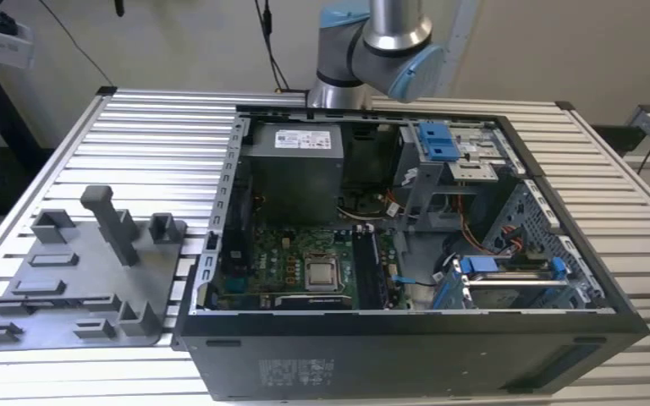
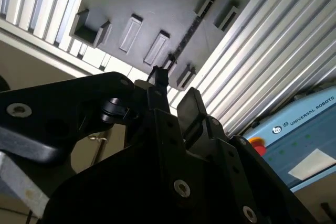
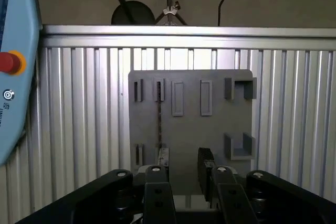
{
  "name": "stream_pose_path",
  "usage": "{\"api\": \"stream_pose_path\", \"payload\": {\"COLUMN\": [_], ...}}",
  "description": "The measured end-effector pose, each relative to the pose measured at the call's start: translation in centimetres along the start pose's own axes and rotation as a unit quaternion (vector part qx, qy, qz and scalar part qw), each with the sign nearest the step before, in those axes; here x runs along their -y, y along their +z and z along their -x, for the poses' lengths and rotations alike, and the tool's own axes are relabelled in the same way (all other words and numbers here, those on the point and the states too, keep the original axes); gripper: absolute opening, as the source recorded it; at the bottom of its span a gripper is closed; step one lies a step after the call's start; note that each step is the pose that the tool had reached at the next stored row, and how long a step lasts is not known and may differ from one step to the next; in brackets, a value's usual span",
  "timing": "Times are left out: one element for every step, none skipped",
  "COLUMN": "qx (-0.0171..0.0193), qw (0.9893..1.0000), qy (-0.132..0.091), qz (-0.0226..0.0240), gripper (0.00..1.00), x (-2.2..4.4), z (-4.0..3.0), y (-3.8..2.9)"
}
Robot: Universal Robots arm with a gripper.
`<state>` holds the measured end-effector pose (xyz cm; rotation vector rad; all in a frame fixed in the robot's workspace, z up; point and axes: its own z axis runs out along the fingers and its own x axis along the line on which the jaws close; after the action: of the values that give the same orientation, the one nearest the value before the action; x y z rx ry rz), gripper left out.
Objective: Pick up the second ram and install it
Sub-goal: 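Pick up the second ram and move it above second insertion slot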
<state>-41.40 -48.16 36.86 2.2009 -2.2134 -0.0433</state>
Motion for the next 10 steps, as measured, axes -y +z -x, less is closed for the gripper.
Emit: {"api": "stream_pose_path", "payload": {"qx": [0.0,0.0,0.0,0.0,0.0,0.0,0.0,0.0,-0.0001,-0.0001], "qw": [1.0,1.0,1.0,1.0,1.0,1.0,1.0,1.0,1.0,1.0], "qy": [0.0,0.0,0.0,0.0,0.0,0.0,0.0,0.0,0.0,0.0], "qz": [0.0,-0.0001,-0.0001,-0.0001,0.0,0.0,-0.0001,0.0,0.0,-0.0001], "gripper": [0.36,0.36,0.36,0.36,0.36,0.36,0.36,0.36,0.36,0.36], "x": [0.0,0.0,0.0,0.0,0.0,0.0,0.0,0.0,0.01,0.01], "z": [0.0,0.0,0.0,0.0,0.0,0.0,0.0,0.0,0.0,0.0], "y": [0.0,0.0,0.0,0.0,0.0,0.02,0.08,0.17,0.25,0.34]}}
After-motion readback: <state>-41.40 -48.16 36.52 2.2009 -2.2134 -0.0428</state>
